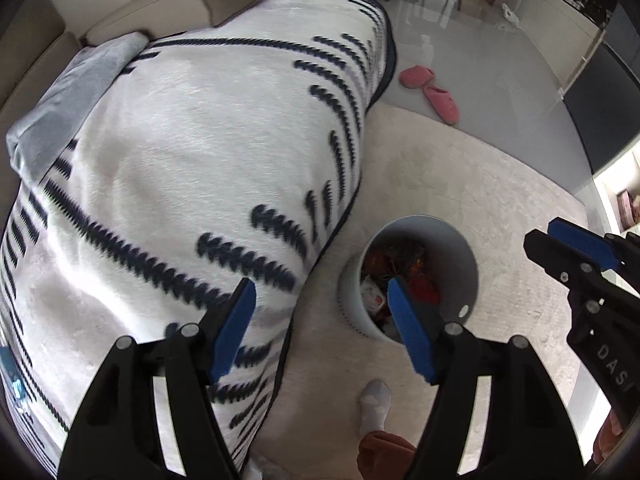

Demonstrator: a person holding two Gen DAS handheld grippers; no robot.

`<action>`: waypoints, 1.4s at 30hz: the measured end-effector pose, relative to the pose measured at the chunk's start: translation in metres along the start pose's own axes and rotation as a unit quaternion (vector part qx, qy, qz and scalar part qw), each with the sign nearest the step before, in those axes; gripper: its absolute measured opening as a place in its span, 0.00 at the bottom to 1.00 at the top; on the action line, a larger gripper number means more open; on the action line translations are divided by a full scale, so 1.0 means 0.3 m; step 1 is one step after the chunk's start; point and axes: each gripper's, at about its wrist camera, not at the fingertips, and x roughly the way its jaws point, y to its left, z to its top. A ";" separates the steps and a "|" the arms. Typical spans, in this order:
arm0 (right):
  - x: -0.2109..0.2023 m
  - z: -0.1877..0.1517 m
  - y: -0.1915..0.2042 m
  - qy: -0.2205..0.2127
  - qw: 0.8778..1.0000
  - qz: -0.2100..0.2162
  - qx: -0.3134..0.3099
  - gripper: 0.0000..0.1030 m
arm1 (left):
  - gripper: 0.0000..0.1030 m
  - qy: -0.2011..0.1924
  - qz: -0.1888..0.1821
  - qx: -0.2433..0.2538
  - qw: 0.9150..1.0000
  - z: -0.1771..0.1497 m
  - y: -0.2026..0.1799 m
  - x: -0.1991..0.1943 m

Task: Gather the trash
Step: 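Move both open tools back over the remaining trash on the sofa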

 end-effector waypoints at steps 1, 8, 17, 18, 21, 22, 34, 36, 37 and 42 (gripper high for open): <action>-0.004 0.010 0.047 -0.001 1.000 0.009 -0.009 0.24 | 0.67 -0.002 0.007 -0.013 1.000 -0.013 0.050 -0.017; -0.061 0.080 0.453 -0.018 0.993 0.066 -0.092 0.24 | 0.67 -0.011 0.058 -0.112 0.992 -0.144 0.443 -0.145; -0.119 0.078 1.013 -0.026 0.970 0.131 -0.201 0.28 | 0.67 -0.011 0.122 -0.235 0.964 -0.412 0.943 -0.315; -0.123 0.073 1.075 -0.026 0.967 0.138 -0.214 0.28 | 0.67 -0.011 0.128 -0.247 0.960 -0.445 0.992 -0.336; -0.133 0.052 1.273 -0.023 0.954 0.159 -0.253 0.28 | 0.67 -0.011 0.147 -0.287 0.946 -0.548 1.146 -0.395; -0.135 0.043 1.337 -0.023 0.949 0.166 -0.266 0.28 | 0.67 -0.011 0.153 -0.301 0.941 -0.582 1.197 -0.412; -0.169 -0.150 2.088 -0.017 0.877 0.250 -0.410 0.31 | 0.67 -0.003 0.231 -0.455 0.860 -1.029 1.721 -0.565; -0.169 -0.178 2.171 -0.016 0.868 0.258 -0.425 0.31 | 0.67 -0.004 0.241 -0.477 0.845 -1.089 1.793 -0.577; -0.165 -0.191 2.210 -0.015 0.864 0.260 -0.431 0.31 | 0.67 -0.006 0.245 -0.485 0.840 -1.112 1.826 -0.580; -0.133 -0.248 2.368 -0.006 0.846 0.268 -0.461 0.31 | 0.67 -0.020 0.257 -0.514 0.818 -1.184 1.970 -0.590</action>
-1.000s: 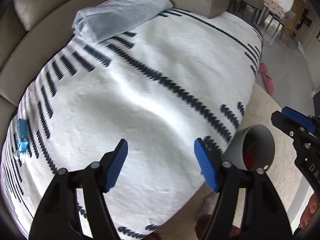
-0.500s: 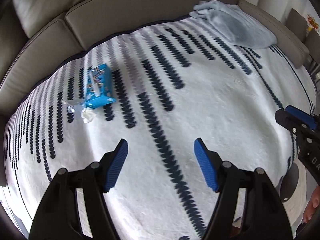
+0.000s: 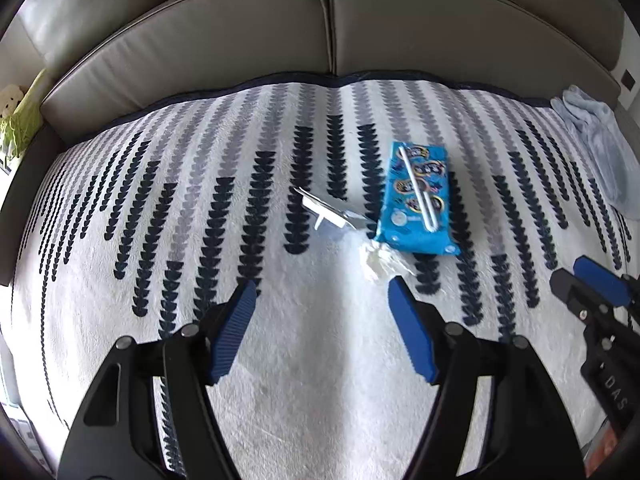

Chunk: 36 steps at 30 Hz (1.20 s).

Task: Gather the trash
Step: 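Move both open tools back over the remaining trash on the sofa, then grasp the clear plastic tray with the left tool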

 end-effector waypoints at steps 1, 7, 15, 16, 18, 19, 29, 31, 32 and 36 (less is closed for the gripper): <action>0.020 0.009 0.014 0.002 1.000 0.002 -0.006 0.31 | 0.67 -0.002 0.001 -0.004 1.000 0.015 0.014 0.014; 0.112 0.049 0.074 0.016 0.999 0.010 -0.029 0.31 | 0.67 -0.007 -0.006 -0.013 1.000 0.091 0.047 0.088; 0.177 0.075 0.088 0.029 0.999 0.011 -0.036 0.31 | 0.67 -0.001 -0.019 -0.012 1.000 0.181 0.023 0.196; 0.181 0.077 0.087 0.030 0.999 0.010 -0.037 0.31 | 0.67 0.005 -0.018 -0.012 1.000 0.187 0.018 0.220; 0.188 0.078 0.084 0.032 0.999 0.009 -0.036 0.31 | 0.67 0.020 -0.017 -0.017 1.000 0.191 0.013 0.266; 0.190 0.079 0.081 0.034 0.999 0.008 -0.036 0.31 | 0.67 0.025 -0.017 -0.019 0.999 0.188 0.013 0.283; 0.217 0.079 0.073 0.042 0.999 0.004 -0.034 0.31 | 0.32 0.075 -0.025 -0.010 0.997 0.111 0.012 0.372; 0.219 0.081 0.078 0.042 0.998 0.005 -0.036 0.31 | 0.23 0.078 -0.020 -0.005 0.997 0.104 0.012 0.378; 0.221 0.082 0.081 0.042 0.998 0.005 -0.038 0.31 | 0.20 0.076 -0.018 -0.004 0.997 0.103 0.015 0.378; 0.225 0.085 0.093 0.042 0.998 0.005 -0.045 0.30 | 0.14 0.061 -0.028 -0.004 0.998 0.111 0.032 0.360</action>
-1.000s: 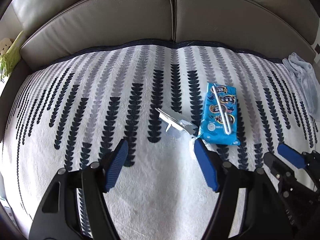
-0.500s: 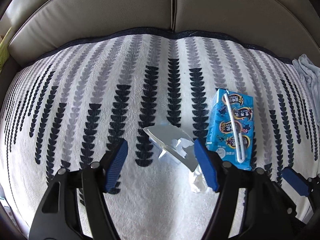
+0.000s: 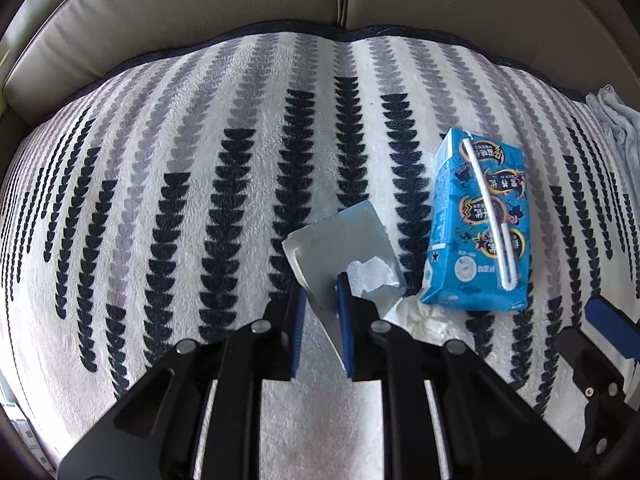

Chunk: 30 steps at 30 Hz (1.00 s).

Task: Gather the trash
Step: 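Grasp the clear plastic tray with the left tool, then grasp the blue milk carton with the right tool while the left tool holds the tray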

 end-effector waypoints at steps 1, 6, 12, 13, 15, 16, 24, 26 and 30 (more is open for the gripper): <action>0.002 0.003 0.003 0.000 1.000 0.000 -0.001 0.30 | 0.14 -0.006 0.000 0.002 1.000 0.003 0.003 -0.011; 0.018 0.027 0.030 -0.009 1.000 -0.001 0.000 0.44 | 0.14 -0.029 -0.001 0.000 1.000 0.007 0.033 -0.072; 0.068 0.085 0.067 -0.019 1.000 -0.006 0.021 0.71 | 0.14 -0.041 0.006 -0.006 0.999 -0.029 0.093 -0.118; 0.084 0.092 0.074 -0.017 1.000 -0.005 0.024 0.72 | 0.14 -0.042 0.007 -0.006 0.999 -0.037 0.105 -0.121; 0.121 0.107 0.089 -0.011 1.000 -0.002 0.029 0.72 | 0.14 -0.042 0.010 -0.008 0.999 -0.046 0.121 -0.125; 0.137 0.112 0.097 -0.009 0.999 -0.002 0.031 0.72 | 0.14 -0.043 0.011 -0.009 0.999 -0.043 0.126 -0.122; 0.224 0.129 0.183 -0.010 0.999 -0.041 -0.008 0.73 | 0.14 -0.048 0.015 -0.017 0.999 -0.050 0.177 -0.134; 0.235 0.133 0.202 -0.010 0.998 -0.058 -0.027 0.73 | 0.14 -0.048 0.016 -0.020 0.999 -0.050 0.185 -0.135; 0.242 0.132 0.224 -0.008 0.993 -0.097 -0.061 0.58 | 0.14 -0.048 0.017 -0.026 0.998 -0.051 0.200 -0.139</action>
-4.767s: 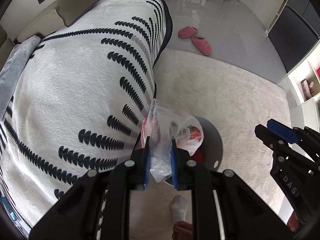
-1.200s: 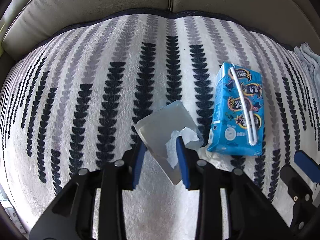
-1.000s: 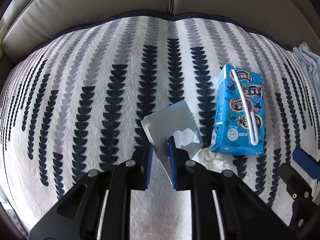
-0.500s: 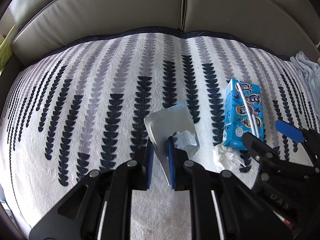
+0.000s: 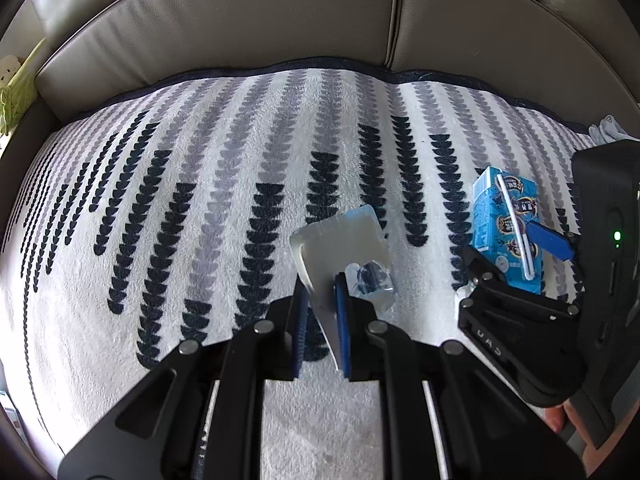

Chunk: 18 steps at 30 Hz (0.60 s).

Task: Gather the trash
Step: 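Grasp the blue milk carton with the right tool while the left tool holds the tray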

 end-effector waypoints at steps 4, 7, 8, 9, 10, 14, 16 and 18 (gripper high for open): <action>-0.005 0.005 -0.025 0.004 1.000 0.002 -0.002 0.42 | 0.14 -0.002 0.001 -0.001 1.000 -0.004 0.006 -0.010; -0.010 0.006 -0.032 0.007 1.000 0.008 -0.002 0.37 | 0.14 -0.002 0.001 -0.002 1.000 -0.004 0.003 -0.016; -0.012 0.006 -0.035 0.008 1.000 0.010 0.001 0.36 | 0.14 -0.002 0.001 -0.002 1.000 -0.005 0.002 -0.018; -0.014 0.004 -0.037 0.008 1.000 0.013 0.005 0.34 | 0.14 -0.003 0.000 -0.001 1.000 -0.006 0.001 -0.022; -0.016 0.004 -0.045 0.008 1.000 0.014 0.010 0.22 | 0.14 -0.003 0.000 -0.001 1.000 -0.009 -0.001 -0.026; -0.008 0.001 -0.077 0.012 1.000 0.009 0.027 0.29 | 0.14 -0.003 -0.003 0.005 1.000 -0.011 -0.007 -0.027; -0.006 -0.001 -0.079 0.007 1.000 -0.008 0.025 0.74 | 0.14 -0.002 -0.004 0.006 1.000 -0.012 -0.007 -0.025; 0.013 -0.011 -0.088 0.014 0.999 0.003 0.039 0.81 | 0.14 -0.002 -0.004 0.008 1.000 -0.010 -0.008 -0.022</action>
